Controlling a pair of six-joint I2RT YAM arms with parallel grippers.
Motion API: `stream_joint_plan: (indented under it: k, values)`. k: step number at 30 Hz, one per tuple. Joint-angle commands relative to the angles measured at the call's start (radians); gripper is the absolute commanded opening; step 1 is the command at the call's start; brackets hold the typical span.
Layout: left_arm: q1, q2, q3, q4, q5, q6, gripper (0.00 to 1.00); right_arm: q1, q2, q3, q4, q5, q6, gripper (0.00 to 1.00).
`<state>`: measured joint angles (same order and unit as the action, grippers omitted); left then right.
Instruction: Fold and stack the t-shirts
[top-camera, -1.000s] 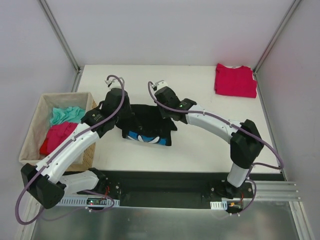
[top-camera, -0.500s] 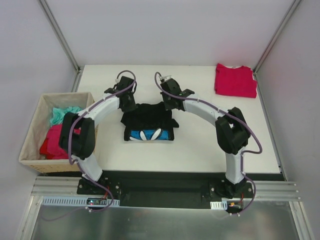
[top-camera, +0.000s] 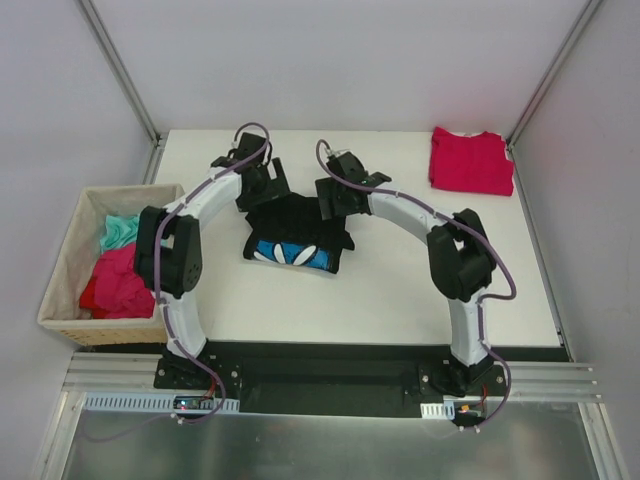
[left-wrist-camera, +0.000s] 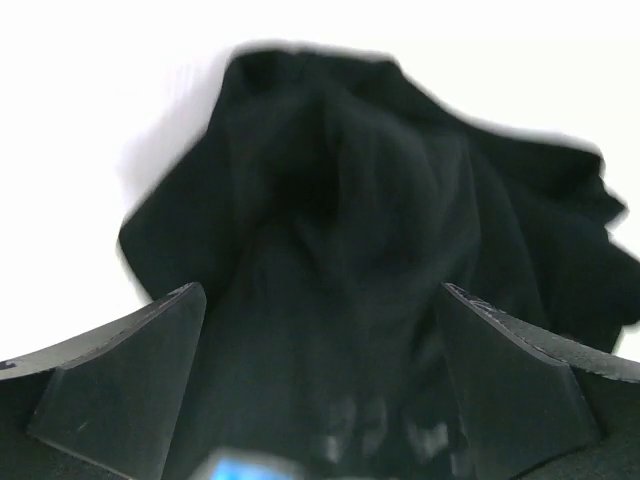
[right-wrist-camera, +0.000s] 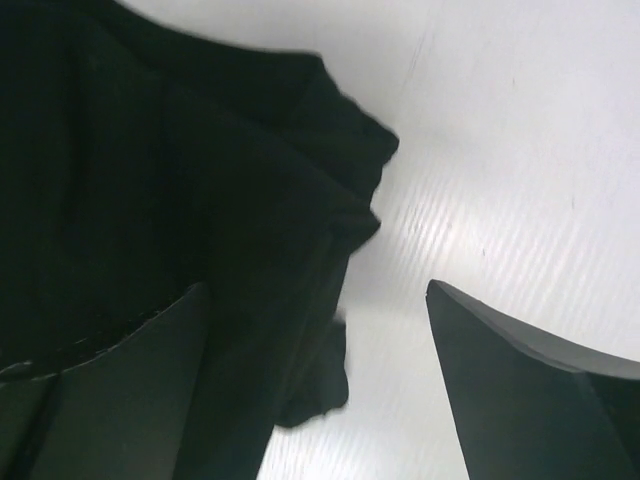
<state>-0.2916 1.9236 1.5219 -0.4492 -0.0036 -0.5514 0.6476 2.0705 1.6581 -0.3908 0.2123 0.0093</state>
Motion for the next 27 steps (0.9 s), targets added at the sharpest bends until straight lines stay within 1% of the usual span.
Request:
stream_joint_plan:
  k: [1, 3, 5, 8, 10, 11, 13, 16, 27]
  values:
    - [-0.015, -0.262, -0.049, -0.039, -0.003, 0.014, 0.99, 0.053, -0.190, 0.000, -0.020, 0.022, -0.028, 0.93]
    - [-0.015, -0.299, -0.054, -0.074, 0.031, 0.019, 0.99, 0.076, -0.202, 0.006, -0.046, 0.038, -0.032, 0.93]
    - [-0.018, -0.365, -0.098, -0.077, 0.036, 0.019, 0.99, 0.121, -0.217, 0.008, -0.052, 0.068, -0.051, 0.93]
    - [-0.018, -0.458, -0.183, -0.080, 0.011, 0.022, 0.99, 0.176, -0.231, 0.026, -0.062, 0.091, -0.078, 0.93]
    - [-0.018, -0.524, -0.232, -0.088, -0.021, 0.031, 0.99, 0.195, -0.227, 0.057, -0.080, 0.066, -0.069, 0.93]
    - [-0.017, -0.540, -0.241, -0.094, -0.033, 0.033, 0.99, 0.201, -0.221, 0.063, -0.092, 0.035, -0.049, 0.92]
    - [-0.017, -0.573, -0.259, -0.118, -0.080, 0.041, 0.99, 0.222, -0.193, 0.063, -0.092, 0.027, -0.042, 0.92]
    - [-0.017, -0.597, -0.273, -0.128, -0.098, 0.045, 0.99, 0.245, -0.144, 0.055, -0.097, 0.030, -0.025, 0.92]
    - [-0.014, -0.611, -0.284, -0.148, -0.124, 0.051, 0.99, 0.250, 0.037, -0.040, -0.036, -0.088, 0.081, 0.91]
